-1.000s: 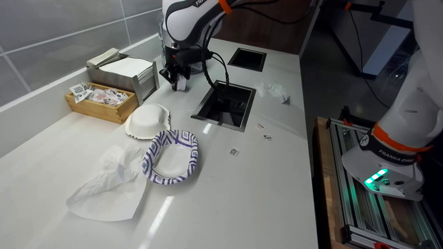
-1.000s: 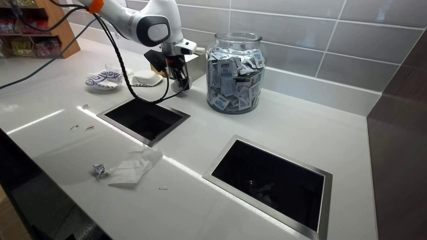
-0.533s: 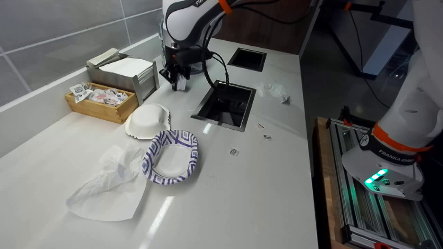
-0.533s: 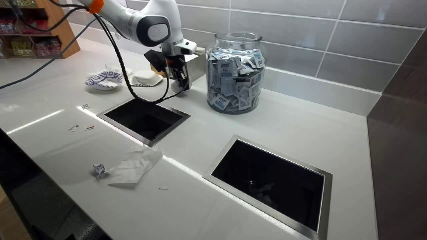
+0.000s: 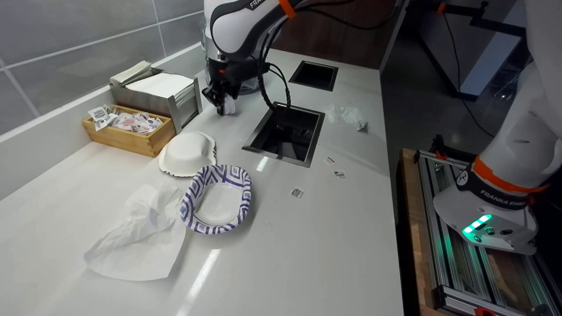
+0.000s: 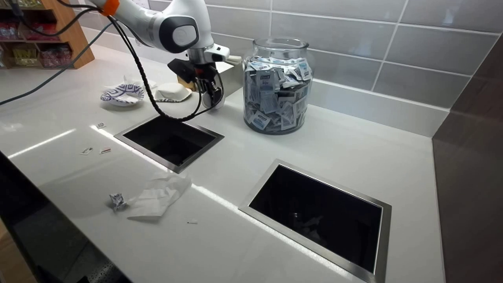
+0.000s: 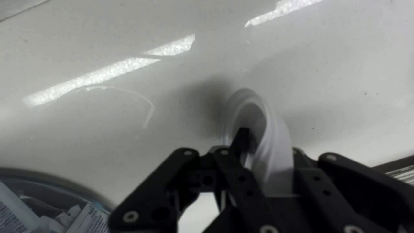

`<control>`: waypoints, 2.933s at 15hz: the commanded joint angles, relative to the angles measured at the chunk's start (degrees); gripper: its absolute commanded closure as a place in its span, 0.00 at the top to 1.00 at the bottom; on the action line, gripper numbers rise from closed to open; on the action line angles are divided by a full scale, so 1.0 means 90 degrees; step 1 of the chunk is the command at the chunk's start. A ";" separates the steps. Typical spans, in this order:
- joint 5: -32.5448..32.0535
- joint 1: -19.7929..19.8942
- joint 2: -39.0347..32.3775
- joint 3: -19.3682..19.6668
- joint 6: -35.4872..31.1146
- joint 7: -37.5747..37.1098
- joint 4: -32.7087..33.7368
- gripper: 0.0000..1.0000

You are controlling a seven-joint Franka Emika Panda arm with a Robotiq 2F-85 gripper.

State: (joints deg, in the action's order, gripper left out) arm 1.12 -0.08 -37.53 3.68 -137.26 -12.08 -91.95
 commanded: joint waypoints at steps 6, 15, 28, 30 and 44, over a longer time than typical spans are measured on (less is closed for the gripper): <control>-0.0599 -0.0261 0.0680 0.0209 0.0039 -0.0081 -0.0603 0.86; -0.0516 -0.0182 0.0741 0.0107 -0.0002 0.0039 -0.0741 0.45; -0.0151 0.0428 0.0672 -0.0030 -0.0408 0.0831 -0.0971 1.00; 0.0033 0.0526 0.0562 -0.0128 -0.0475 0.0995 -0.0913 1.00; 0.0519 0.0678 0.0380 -0.0382 -0.0268 0.1377 -0.0685 0.02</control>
State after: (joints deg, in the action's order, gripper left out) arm 4.21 5.26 -34.23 1.17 -141.98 -0.80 -98.71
